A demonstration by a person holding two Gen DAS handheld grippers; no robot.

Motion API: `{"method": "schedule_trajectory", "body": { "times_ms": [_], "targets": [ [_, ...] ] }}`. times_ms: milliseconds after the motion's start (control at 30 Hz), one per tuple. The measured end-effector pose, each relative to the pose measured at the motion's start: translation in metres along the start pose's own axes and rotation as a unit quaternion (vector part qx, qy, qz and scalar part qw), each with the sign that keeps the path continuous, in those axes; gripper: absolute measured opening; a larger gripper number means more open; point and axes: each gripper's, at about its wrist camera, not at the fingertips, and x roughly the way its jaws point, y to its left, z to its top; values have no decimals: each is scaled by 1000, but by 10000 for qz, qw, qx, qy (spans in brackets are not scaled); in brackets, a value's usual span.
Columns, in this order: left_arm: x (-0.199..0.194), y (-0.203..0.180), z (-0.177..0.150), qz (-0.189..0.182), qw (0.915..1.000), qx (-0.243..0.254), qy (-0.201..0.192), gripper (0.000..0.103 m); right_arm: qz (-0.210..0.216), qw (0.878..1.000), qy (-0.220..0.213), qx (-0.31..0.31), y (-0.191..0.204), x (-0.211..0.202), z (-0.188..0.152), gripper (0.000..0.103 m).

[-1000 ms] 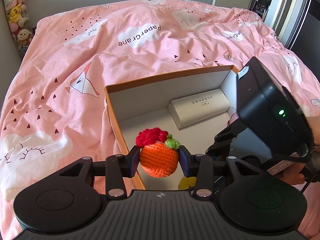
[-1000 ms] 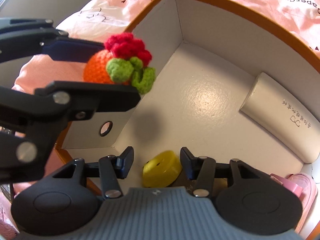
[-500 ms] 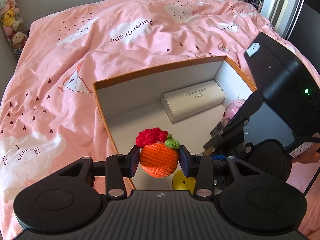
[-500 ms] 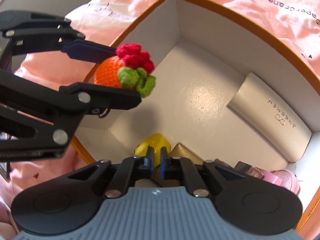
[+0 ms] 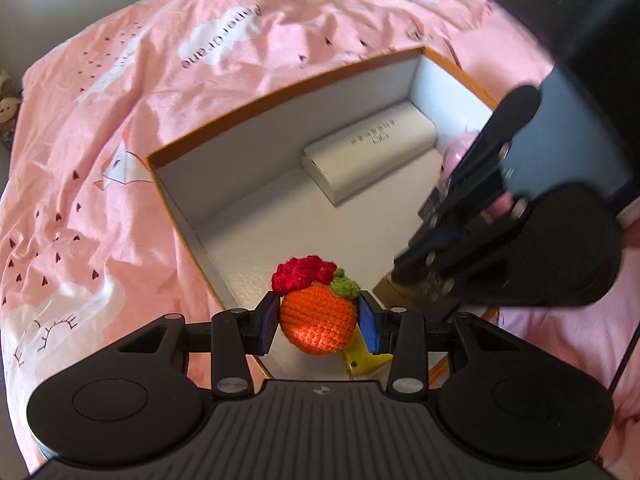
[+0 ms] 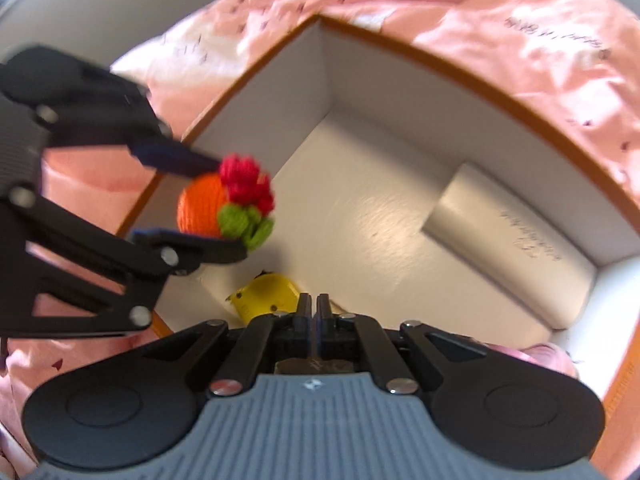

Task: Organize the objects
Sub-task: 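Carry the crocheted orange over the orange box with the left gripper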

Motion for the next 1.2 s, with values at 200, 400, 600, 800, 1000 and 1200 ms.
{"method": "schedule_trajectory", "body": {
  "times_ms": [200, 400, 600, 800, 1000, 1200],
  "targets": [
    [23, -16, 10, -145, 9857, 1359, 984, 47, 63, 9988, -189, 450, -9, -12, -14, 3],
    [44, -13, 29, -412, 9646, 1840, 1842, 47, 250, 9958, -356, 802, -23, -19, -29, 4],
    [65, -21, 36, -283, 9454, 2181, 2407, 47, 406, 9934, -492, 954, -25, -30, -39, 6],
    [74, -30, 30, -483, 9294, 2328, 2824, 50, 469, 9914, -595, 1069, -30, -36, -46, 7],
    [77, -27, 24, -525, 9320, 2179, 2847, 53, 499, 9908, -624, 1092, -31, -35, -48, 7],
    [75, -28, 17, -531, 9336, 2153, 2813, 57, 480, 9904, -675, 1105, -30, -38, -47, 7]
  ]
}}
